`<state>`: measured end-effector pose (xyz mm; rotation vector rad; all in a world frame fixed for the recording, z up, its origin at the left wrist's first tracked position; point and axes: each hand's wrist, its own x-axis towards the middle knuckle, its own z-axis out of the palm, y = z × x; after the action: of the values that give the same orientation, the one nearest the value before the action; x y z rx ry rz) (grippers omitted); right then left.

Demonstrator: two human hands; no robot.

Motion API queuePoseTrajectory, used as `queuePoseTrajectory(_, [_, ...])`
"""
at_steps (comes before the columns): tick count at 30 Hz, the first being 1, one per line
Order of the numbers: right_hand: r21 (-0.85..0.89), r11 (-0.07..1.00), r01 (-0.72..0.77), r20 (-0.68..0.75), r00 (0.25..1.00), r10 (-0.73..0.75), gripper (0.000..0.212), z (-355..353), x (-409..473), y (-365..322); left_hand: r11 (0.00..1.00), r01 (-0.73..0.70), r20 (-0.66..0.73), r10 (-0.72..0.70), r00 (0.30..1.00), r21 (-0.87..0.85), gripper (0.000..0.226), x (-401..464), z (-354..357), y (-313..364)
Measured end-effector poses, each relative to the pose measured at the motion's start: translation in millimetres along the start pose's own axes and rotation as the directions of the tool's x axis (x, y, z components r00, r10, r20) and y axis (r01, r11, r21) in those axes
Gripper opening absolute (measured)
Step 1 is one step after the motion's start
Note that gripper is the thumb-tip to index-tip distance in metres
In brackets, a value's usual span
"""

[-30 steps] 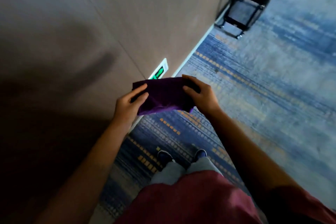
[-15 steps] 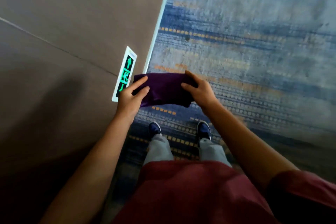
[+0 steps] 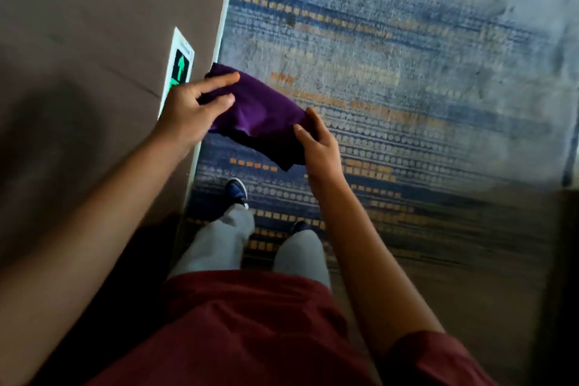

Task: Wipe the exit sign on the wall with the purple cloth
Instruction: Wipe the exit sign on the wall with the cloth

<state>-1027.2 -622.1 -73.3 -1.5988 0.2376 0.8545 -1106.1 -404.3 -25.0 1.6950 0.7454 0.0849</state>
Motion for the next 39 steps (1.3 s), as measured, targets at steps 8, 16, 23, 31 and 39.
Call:
queuePoseTrajectory(8, [-0.077, 0.995, 0.065, 0.055, 0.997, -0.061, 0.058, 28.0, 87.3, 107.5, 1.000, -0.002, -0.104, 0.004, 0.995, 0.016, 0.036, 32.5, 14.0, -161.1])
queuePoseTrajectory(16, [0.089, 0.978, 0.189, 0.003, 0.982, -0.190, 0.058, 32.7, 225.1, 223.8, 0.982, -0.161, -0.079, 0.169, 0.982, 0.101, 0.035, 117.6, 60.1, -280.7])
queuePoseTrajectory(23, [0.194, 0.959, 0.209, 0.075, 0.971, -0.227, 0.057, 81.4, 301.0, 279.9, 0.946, -0.285, -0.204, 0.313, 0.928, 0.156, 0.035, 155.0, 61.8, -327.7])
queuePoseTrajectory(31, [0.141, 0.953, 0.267, 0.231, 0.927, -0.294, 0.055, 116.3, 300.7, 265.6, 0.927, -0.305, -0.399, 0.369, 0.839, 0.216, 0.034, 138.6, 36.4, -350.2])
queuePoseTrajectory(39, [0.324, 0.918, 0.227, 0.203, 0.932, -0.302, 0.055, 92.5, 325.8, 288.1, 0.901, -0.305, -0.251, 0.387, 0.887, 0.309, 0.032, 122.9, 48.3, -341.7])
